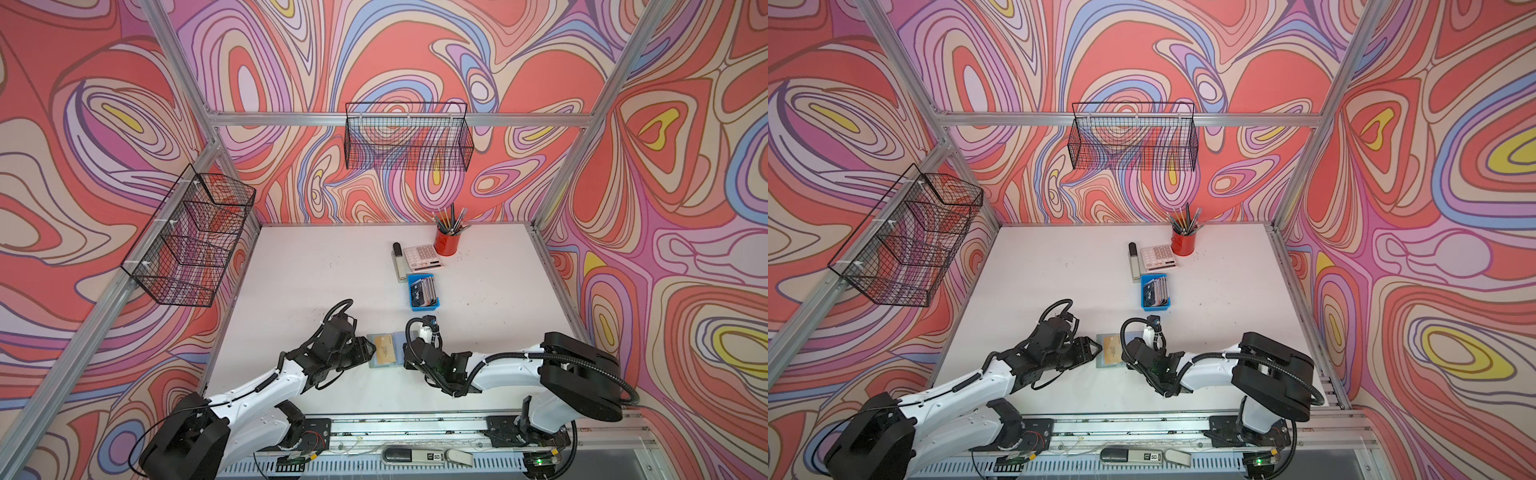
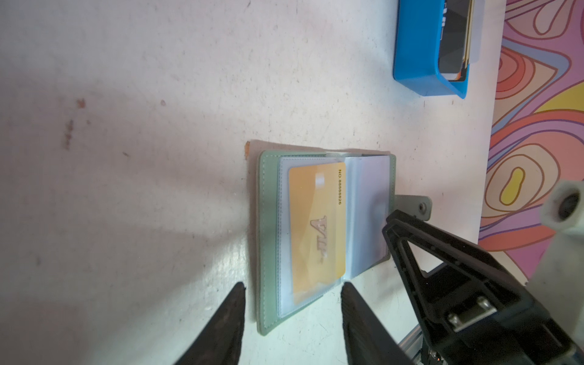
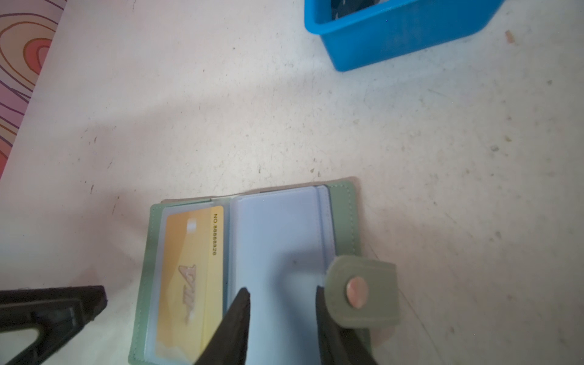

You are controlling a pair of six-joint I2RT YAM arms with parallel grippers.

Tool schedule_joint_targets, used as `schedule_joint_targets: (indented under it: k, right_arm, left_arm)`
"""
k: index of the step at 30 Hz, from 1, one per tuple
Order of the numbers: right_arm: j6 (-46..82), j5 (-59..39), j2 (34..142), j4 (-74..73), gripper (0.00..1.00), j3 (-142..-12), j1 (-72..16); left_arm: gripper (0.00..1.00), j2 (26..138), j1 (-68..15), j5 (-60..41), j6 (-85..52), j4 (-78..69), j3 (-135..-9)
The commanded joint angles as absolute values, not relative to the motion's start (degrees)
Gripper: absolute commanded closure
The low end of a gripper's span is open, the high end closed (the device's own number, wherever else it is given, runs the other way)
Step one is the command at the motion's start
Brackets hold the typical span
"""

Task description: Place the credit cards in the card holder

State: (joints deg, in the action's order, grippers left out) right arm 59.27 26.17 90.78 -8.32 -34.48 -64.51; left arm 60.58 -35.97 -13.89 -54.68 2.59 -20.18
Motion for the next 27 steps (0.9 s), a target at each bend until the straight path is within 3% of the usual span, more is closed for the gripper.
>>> schedule_joint_targets:
  k: [1, 27]
  right_arm:
    - [59.93, 27.43, 90.54, -8.04, 0.63, -33.41, -64.17]
    - [59.59, 26.1, 94.62, -8.76, 0.66, -34.57, -64.12]
  left_arm:
    - [0.49, 61.04, -36.04, -13.74, -54.93, 2.43, -19.61]
    - [0.49, 62.99, -36.04, -14.77, -55.34, -0.14, -19.05]
